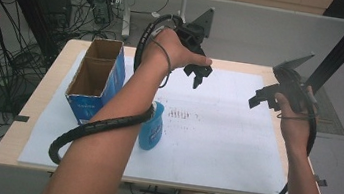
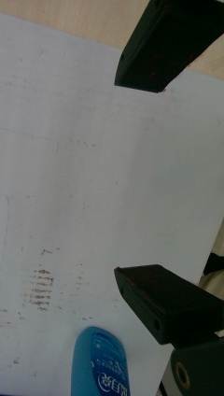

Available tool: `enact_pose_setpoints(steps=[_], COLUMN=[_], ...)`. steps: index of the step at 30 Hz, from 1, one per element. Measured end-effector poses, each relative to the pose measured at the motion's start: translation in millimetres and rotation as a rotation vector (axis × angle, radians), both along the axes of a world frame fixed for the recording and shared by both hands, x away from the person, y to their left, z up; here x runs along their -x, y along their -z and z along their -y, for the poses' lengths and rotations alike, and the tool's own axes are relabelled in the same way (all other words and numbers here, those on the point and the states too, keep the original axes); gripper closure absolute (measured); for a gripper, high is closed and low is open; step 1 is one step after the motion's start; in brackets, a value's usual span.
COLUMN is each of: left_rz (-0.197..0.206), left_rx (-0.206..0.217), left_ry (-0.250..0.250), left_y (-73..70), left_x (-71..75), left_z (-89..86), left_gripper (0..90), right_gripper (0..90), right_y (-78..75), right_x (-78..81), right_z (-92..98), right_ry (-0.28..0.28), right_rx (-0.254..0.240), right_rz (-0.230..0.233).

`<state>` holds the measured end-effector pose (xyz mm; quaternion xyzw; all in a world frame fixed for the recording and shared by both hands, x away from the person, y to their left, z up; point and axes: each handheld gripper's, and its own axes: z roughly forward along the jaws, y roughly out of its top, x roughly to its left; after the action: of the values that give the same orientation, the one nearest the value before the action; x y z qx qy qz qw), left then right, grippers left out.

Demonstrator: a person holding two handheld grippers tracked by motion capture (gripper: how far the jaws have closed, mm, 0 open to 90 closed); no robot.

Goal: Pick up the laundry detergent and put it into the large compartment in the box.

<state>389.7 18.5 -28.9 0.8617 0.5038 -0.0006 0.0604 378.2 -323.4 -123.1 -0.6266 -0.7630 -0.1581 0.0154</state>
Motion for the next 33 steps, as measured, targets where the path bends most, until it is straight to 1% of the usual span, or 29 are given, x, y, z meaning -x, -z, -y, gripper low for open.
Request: enact_pose_setpoints(steps=[2, 7, 8, 15, 23, 33], left_rz=[-0.003, -0.002, 0.0, -0.001, -0.002, -0.002], left_rx=[-0.007, -0.009, -0.008, -0.029, -0.035, -0.042], left_ry=[-0.003, -0.014, -0.022, -0.038, -0.063, -0.067], left_y=[-0.2, -0.6, -0.8, -3.6, -4.4, -4.1], left_x=[-1.0, -1.5, -1.0, -1.1, -0.9, -0.5], left_z=[-2.9, -10.0, -11.7, -24.6, -37.1, -42.5], left_gripper=[6.0, 5.9, 5.9, 5.9, 5.9, 5.8], right_gripper=[7.6, 7.6, 7.6, 7.6, 7.6, 7.6], right_y=[-0.2, 0.2, 0.4, -1.0, -2.9, -4.3], right_x=[0.3, 0.3, 0.1, 1.6, 3.6, 6.0], right_z=[-0.2, -1.3, -1.4, -2.5, -3.4, -2.4], right_ry=[0.0, -0.001, -0.005, -0.002, -0.003, 0.007], right_rx=[0.0, 0.0, 0.002, 0.003, 0.008, 0.011], right_rz=[0.0, -0.001, -0.002, 0.0, 0.003, 0.002])
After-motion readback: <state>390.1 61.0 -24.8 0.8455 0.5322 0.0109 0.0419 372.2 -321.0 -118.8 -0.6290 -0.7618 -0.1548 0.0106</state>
